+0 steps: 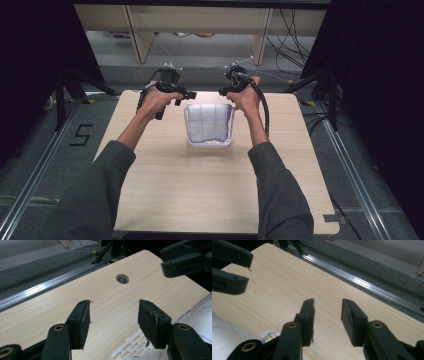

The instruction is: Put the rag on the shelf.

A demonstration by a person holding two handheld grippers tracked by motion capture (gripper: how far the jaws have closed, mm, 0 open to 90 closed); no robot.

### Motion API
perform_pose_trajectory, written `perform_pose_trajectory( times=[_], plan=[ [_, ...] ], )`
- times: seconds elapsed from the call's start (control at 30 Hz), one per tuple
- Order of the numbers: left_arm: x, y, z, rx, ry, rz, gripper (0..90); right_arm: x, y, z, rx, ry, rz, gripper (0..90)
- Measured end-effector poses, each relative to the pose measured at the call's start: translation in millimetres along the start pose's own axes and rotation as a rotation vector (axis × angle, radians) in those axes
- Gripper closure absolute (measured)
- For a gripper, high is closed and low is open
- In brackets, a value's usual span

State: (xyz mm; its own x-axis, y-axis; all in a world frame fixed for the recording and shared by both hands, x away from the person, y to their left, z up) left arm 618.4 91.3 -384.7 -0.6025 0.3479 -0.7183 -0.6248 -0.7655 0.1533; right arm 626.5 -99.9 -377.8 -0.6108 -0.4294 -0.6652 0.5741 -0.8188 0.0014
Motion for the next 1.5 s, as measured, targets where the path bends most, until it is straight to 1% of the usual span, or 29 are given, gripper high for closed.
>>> perform_pose_trajectory(
  times=[0.03,0.13,0.17,0.2,0.23,0.27,0.33,0.5,0.53,0.57,0.6,0.67,0.8,0.87,0.9,1.0,1.03,1.07,1.1,1.13,1.17,1.2,1.27,1.3,1.33,1.37,1.4,1.47,1.5],
  plan=[
    [0.4,-0.6,2.1,0.003,0.005,0.002,42.1,-0.7,1.9,2.4,0.003,0.008,0.014,61.8],
    [1.5,-1.3,6.3,-0.003,0.01,0.004,41.8,-0.5,0.9,9.8,-0.003,0.015,-0.026,61.3],
    [2.3,-0.6,8.0,0.005,0.012,0.007,41.8,-1.5,4.3,10.6,0.007,0.027,0.015,61.0],
    [3.7,-0.1,10.1,0.008,0.008,-0.004,41.8,-0.7,3.6,13.7,0.008,0.021,-0.007,60.9],
    [4.1,0.0,11.1,0.005,0.005,-0.007,41.8,-0.6,5.8,18.4,0.011,0.02,-0.004,60.6],
    [4.3,-0.4,11.9,0.001,0.008,-0.008,41.7,-0.3,5.5,20.7,0.008,0.022,-0.021,60.6],
    [5.7,-1.5,14.2,0.003,0.01,-0.002,41.7,0.3,7.9,23.8,0.009,0.034,-0.011,60.5],
    [9.3,-3.9,21.2,0.011,0.016,0.013,41.7,5.3,10.7,30.3,-0.001,0.036,-0.025,60.2],
    [9.9,-3.8,22.1,0.011,0.02,0.015,41.7,7.0,8.5,31.9,0.003,0.031,-0.058,60.0],
    [10.7,-3.9,23.8,0.012,0.017,0.014,41.7,7.0,8.9,32.0,0.007,0.045,-0.056,60.0],
    [11.2,-4.5,25.9,0.01,0.019,0.016,41.6,8.4,10.9,35.3,-0.001,0.028,-0.036,59.9],
    [12.2,-4.5,28.7,0.008,0.025,0.026,41.4,9.9,9.7,37.7,-0.01,0.033,-0.024,59.5],
    [16.0,-2.9,36.0,0.015,0.036,0.026,40.8,13.5,7.4,44.0,-0.01,0.029,-0.039,58.4],
    [19.8,-1.6,38.7,0.025,0.044,0.039,40.1,16.3,5.6,45.6,-0.016,0.037,-0.021,57.0],
    [21.9,-1.1,39.5,0.029,0.04,0.038,39.7,18.3,4.3,47.1,-0.011,0.022,-0.026,56.6],
    [25.8,-0.2,40.5,0.027,0.042,0.036,39.0,20.4,3.7,48.7,-0.019,0.035,-0.023,56.2],
    [27.4,0.2,41.1,0.033,0.041,0.035,38.8,20.8,1.4,47.3,-0.022,0.053,-0.04,55.9],
    [28.6,1.0,41.4,0.037,0.044,0.037,38.5,23.0,0.9,49.1,-0.032,0.029,-0.031,55.5],
    [29.3,2.2,41.4,0.042,0.047,0.04,38.2,22.8,1.2,47.6,-0.022,0.05,-0.026,55.0],
    [30.4,2.9,42.2,0.044,0.044,0.034,37.8,23.8,0.4,48.4,-0.031,0.046,-0.037,54.7],
    [30.9,3.8,42.7,0.045,0.046,0.033,37.4,24.6,-0.1,49.1,-0.036,0.048,-0.024,54.5],
    [31.8,5.4,43.8,0.049,0.045,0.031,37.2,25.0,-0.1,49.5,-0.035,0.05,-0.012,54.2],
    [32.2,8.1,45.7,0.051,0.042,0.022,36.0,26.4,-2.6,50.7,-0.03,0.044,-0.026,53.6],
    [32.1,9.0,46.3,0.049,0.042,0.02,35.8,26.4,-2.3,52.0,-0.019,0.047,-0.008,53.4],
    [32.0,10.1,47.4,0.051,0.041,0.018,35.3,26.4,-3.4,52.5,-0.024,0.046,-0.011,53.2],
    [31.2,12.5,47.8,0.055,0.053,0.035,35.0,26.3,-4.3,53.3,-0.027,0.05,-0.006,53.2],
    [31.5,13.2,49.4,0.058,0.046,0.017,34.9,26.1,-5.1,53.7,-0.028,0.054,-0.004,53.1],
    [31.0,16.6,50.1,0.059,0.057,0.025,34.7,26.4,-7.4,55.6,-0.027,0.061,0.005,52.8],
    [32.0,16.9,51.3,0.059,0.046,0.011,34.5,26.2,-8.5,56.5,-0.033,0.068,0.011,52.6]
  ],
)
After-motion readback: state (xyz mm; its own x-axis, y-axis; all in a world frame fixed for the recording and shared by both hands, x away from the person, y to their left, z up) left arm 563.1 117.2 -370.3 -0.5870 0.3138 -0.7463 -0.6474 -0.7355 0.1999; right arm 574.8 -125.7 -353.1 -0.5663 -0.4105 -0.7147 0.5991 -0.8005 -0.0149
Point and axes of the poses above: each handheld gripper's, and its own axes: z roughly backward along the jaws, x roughly out of its underside, y roughly to its right, the point moved 6 cm from there along -z, roughly forward along the jaws, and after that the axes turned 6 degrees about -y, right-handed, at the moved point
